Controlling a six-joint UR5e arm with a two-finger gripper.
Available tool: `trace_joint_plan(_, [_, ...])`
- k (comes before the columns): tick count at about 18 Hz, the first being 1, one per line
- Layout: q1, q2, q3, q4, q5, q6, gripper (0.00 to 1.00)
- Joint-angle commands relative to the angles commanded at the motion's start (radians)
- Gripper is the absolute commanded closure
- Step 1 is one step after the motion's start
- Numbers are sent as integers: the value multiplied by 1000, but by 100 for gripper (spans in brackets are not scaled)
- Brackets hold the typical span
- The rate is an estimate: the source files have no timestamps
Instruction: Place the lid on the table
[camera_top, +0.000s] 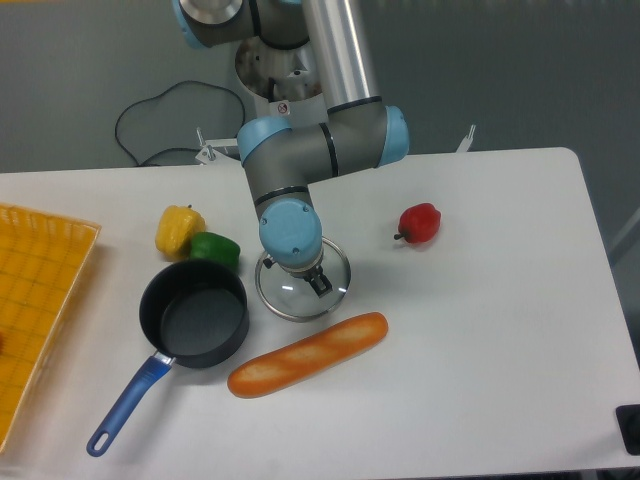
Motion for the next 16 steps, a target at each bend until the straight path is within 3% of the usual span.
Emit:
trace_joint_plan(8, [-18,71,112,29,-11,-9,0])
trace_joint_plan(16, [-26,83,114,67,-15,-9,0])
